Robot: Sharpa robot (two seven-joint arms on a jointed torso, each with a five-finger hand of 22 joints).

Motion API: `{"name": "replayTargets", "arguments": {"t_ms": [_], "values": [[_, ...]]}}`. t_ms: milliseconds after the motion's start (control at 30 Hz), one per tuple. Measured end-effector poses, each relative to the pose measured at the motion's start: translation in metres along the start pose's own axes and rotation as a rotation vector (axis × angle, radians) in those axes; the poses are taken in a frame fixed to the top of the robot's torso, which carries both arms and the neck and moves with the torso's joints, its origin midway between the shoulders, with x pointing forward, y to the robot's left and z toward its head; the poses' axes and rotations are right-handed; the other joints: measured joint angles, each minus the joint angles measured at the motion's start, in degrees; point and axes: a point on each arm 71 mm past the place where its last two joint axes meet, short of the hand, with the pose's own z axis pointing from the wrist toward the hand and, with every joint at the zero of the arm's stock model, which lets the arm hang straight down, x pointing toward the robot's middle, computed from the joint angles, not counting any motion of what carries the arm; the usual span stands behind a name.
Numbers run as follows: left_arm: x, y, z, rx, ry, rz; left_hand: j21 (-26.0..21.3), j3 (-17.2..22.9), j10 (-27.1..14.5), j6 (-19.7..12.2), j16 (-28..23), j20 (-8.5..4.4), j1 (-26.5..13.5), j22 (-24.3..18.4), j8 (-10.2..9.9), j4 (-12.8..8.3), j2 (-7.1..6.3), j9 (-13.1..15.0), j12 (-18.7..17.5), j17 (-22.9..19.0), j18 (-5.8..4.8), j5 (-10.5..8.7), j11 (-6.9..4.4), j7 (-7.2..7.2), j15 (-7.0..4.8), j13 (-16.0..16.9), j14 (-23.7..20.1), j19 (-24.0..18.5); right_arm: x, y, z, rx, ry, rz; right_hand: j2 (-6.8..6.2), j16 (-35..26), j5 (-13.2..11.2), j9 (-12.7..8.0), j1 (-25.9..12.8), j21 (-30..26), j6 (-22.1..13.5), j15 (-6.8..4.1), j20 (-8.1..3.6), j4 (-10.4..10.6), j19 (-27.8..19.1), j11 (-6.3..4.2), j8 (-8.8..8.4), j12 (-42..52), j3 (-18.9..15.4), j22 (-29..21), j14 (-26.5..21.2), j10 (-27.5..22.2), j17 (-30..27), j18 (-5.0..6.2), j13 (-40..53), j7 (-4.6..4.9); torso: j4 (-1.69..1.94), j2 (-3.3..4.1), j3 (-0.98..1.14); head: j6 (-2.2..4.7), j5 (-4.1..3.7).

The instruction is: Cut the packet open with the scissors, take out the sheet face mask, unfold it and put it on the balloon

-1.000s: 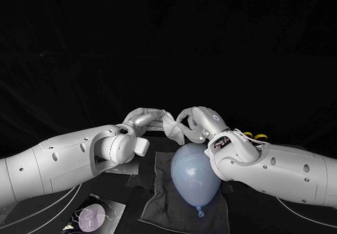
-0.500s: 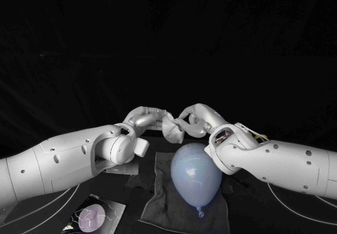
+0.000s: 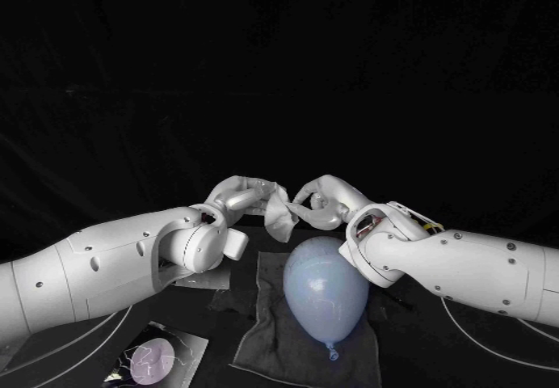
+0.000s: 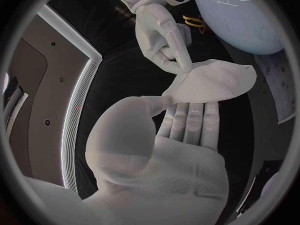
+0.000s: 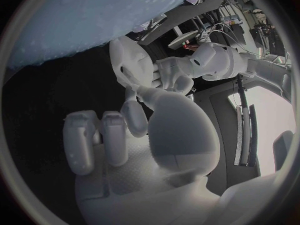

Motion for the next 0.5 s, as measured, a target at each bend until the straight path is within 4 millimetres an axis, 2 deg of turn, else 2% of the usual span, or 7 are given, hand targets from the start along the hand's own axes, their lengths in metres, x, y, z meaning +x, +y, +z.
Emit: {"name": "replayTargets", "arguments": {"t_ms": [100,133,233,367,500], "values": [[0.0007,-0.0001,-0.0001,0.0,0.002,-0.001,0.0,0.0,0.09,0.14,0.0,0.0,-0.02,0.0,0.0,0.0,-0.02,0.0,0.21,0.0,0.0,0.0,-0.09,0.14,0.0,0.0,0.0,0.0,0.0006,0.0,0.0014,0.001,0.002,0.002,0.51,0.0,-0.27,-0.05,3.04,-0.01,0.18,0.0,0.0,-2.56,0.0,-0.07,0.0,0.58,0.46,0.01,0.0,0.0,0.0,0.0,0.0,-0.18,0.01,0.0,0.0,-0.01,0.0],[0.001,-0.0002,-0.0001,0.0,0.002,-0.001,0.0,0.0,0.09,0.14,0.0,0.0,0.02,0.0,0.0,0.0,-0.05,0.0,0.21,0.0,0.0,0.0,-0.09,0.14,0.0,0.0,0.0,0.0,0.0009,0.0002,0.0019,0.001,0.002,0.003,0.52,0.0,-0.3,-0.04,4.39,-0.02,0.34,0.0,0.0,-3.75,0.0,-0.42,0.11,0.69,0.74,0.01,0.0,0.03,0.0,0.0,0.0,-0.35,0.01,0.0,0.0,-0.01,-0.02],[0.002,-0.0003,-0.0003,0.001,0.005,-0.002,0.0,0.0,0.24,0.34,0.0,0.0,0.21,0.0,0.0,0.0,-0.24,0.0,0.21,0.0,-0.01,0.0,0.05,-0.05,0.0,0.0,0.0,0.0,0.0013,0.0009,0.003,-0.004,0.0,0.004,1.07,0.0,-0.31,0.47,6.86,-0.02,0.41,0.01,0.0,-6.35,0.0,-0.66,1.14,2.02,1.31,0.02,-0.01,0.48,-0.01,0.0,0.08,-0.56,0.02,0.01,-0.01,0.02,-0.12],[0.0021,-0.0004,-0.0003,0.001,0.006,-0.003,0.0,0.0,0.29,0.35,0.0,0.0,0.21,0.0,0.0,0.0,-0.24,-0.01,0.21,0.0,-0.01,0.0,0.11,-0.06,0.01,0.0,0.0,0.0,0.0005,0.0016,0.0033,-0.017,-0.012,0.006,1.77,-0.03,-0.31,1.13,7.56,-0.03,0.9,0.01,0.09,-6.96,-0.09,-0.6,2.13,3.9,1.61,0.03,-0.01,1.65,-0.05,0.0,0.15,-0.44,0.05,0.03,-0.02,0.05,-0.15],[0.0012,-0.0002,-0.0003,0.0,0.003,-0.002,0.0,0.0,0.29,0.35,-0.02,0.0,0.21,0.0,0.0,0.0,-0.24,-0.02,0.21,0.0,-0.01,0.0,0.11,-0.06,0.01,0.0,0.01,0.0,-0.0025,0.0018,0.0021,-0.04,-0.036,0.012,1.84,-0.04,-0.31,1.41,7.64,-0.08,1.12,0.01,0.09,-6.97,-0.1,-0.8,2.55,5.09,1.61,0.03,-0.01,2.29,-0.05,0.0,0.12,-0.65,0.06,0.03,-0.04,0.05,-0.19]]}}
